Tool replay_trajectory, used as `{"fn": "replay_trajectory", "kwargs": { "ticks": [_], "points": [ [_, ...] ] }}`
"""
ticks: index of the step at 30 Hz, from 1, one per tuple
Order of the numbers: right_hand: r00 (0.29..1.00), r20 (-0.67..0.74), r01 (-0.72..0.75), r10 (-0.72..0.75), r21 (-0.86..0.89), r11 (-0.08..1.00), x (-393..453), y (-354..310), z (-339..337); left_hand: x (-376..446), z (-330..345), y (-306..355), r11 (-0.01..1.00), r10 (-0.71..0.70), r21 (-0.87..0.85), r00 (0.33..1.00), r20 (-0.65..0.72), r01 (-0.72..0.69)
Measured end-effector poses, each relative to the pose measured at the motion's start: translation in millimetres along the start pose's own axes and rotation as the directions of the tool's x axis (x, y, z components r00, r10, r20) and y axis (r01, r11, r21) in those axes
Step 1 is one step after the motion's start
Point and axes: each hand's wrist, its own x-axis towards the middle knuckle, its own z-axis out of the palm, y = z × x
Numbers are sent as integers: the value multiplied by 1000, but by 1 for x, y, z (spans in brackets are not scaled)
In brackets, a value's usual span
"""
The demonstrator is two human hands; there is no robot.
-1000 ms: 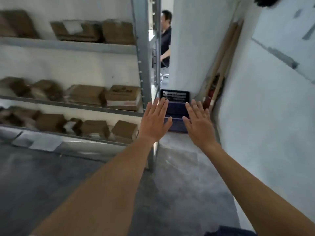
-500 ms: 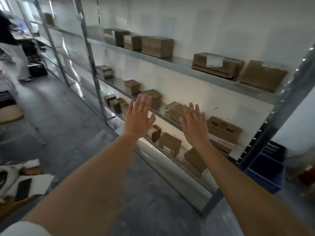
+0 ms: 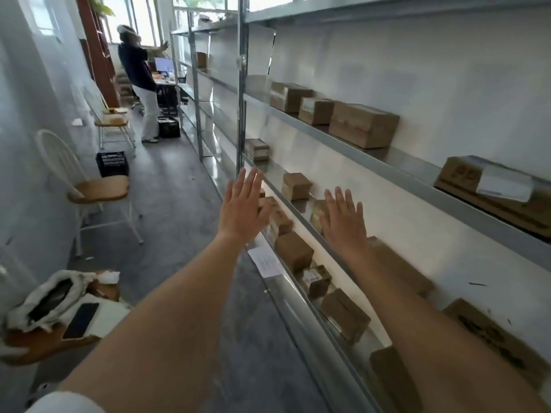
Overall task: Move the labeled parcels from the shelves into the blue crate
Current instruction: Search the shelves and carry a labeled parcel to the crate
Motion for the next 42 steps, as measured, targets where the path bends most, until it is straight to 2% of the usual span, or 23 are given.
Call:
{"fn": "replay_trajectory", "kwargs": {
  "ticks": [10,15,22,31,38,42],
  "points": [
    [998,47,35,-33,-56,998,131,-7,74,104,53,-60,997,10,70,999,47,-13],
    [998,61,-11,16,-88,996,197,-19,111,164,91,-93,983,101,146,989,108,-116],
    [989,95,-101,110,-92,991,270,-15,158,239,152,-115,971,185,119,965,187,-209],
    [980,107,-154,169,-135,979,378,21,220,352,240,-136,959,248,87,948,199,-270],
    [955,105,-264,277,-125,956,435,49,255,440,300,-149,909,400,6,877,265,-416],
    [942,134,-273,307,-227,935,459,68,278,475,355,-143,858,503,-55,812,296,-511]
  ]
}}
